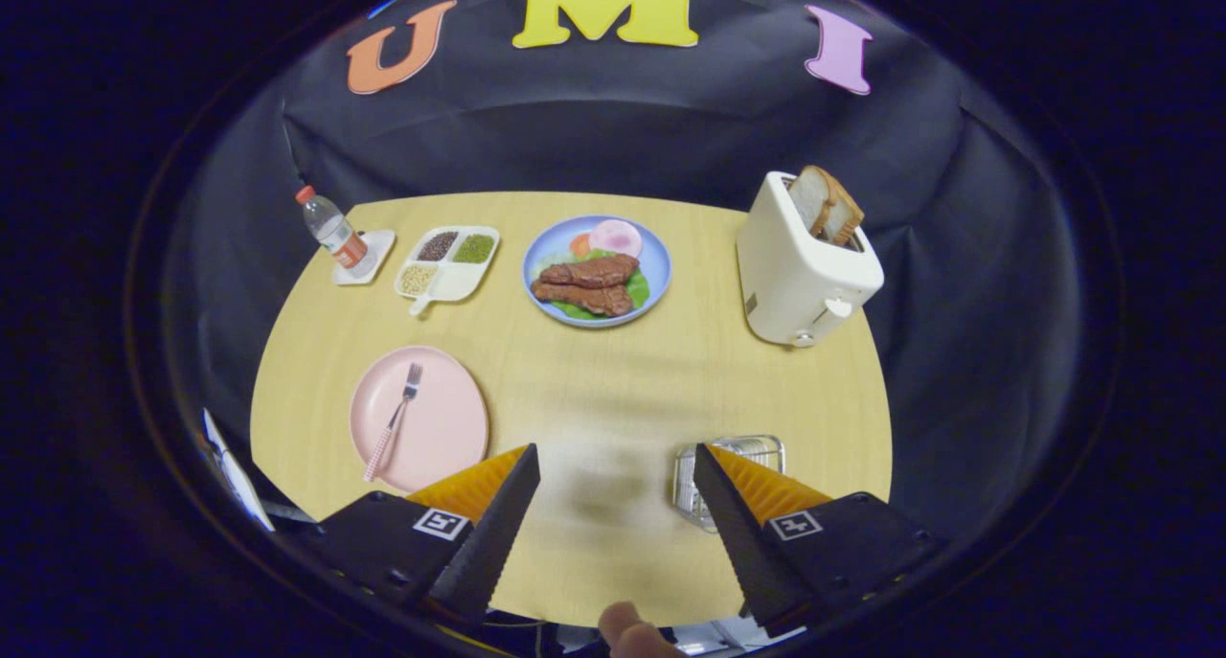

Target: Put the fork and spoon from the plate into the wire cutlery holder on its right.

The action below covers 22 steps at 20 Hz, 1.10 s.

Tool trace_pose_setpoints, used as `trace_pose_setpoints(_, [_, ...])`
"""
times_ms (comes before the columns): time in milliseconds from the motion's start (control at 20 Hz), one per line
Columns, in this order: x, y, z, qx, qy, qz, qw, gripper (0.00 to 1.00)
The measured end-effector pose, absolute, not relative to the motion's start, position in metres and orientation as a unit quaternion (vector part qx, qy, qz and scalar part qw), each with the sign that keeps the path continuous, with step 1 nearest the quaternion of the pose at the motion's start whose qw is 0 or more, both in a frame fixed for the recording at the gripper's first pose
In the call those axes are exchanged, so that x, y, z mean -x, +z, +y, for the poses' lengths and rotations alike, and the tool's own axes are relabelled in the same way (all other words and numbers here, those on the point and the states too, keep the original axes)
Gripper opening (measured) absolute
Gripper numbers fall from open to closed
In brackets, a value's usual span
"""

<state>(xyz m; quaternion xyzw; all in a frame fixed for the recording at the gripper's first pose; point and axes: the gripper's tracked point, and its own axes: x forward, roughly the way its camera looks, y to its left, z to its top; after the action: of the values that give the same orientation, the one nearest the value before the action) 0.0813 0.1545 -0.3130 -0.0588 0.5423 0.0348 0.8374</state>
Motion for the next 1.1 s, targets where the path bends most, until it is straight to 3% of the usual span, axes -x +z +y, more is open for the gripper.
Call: trace_pose_setpoints(1100, [-0.039, -0.428, 0.386, -0.017, 0.06, 0.517, 0.853, 0.97])
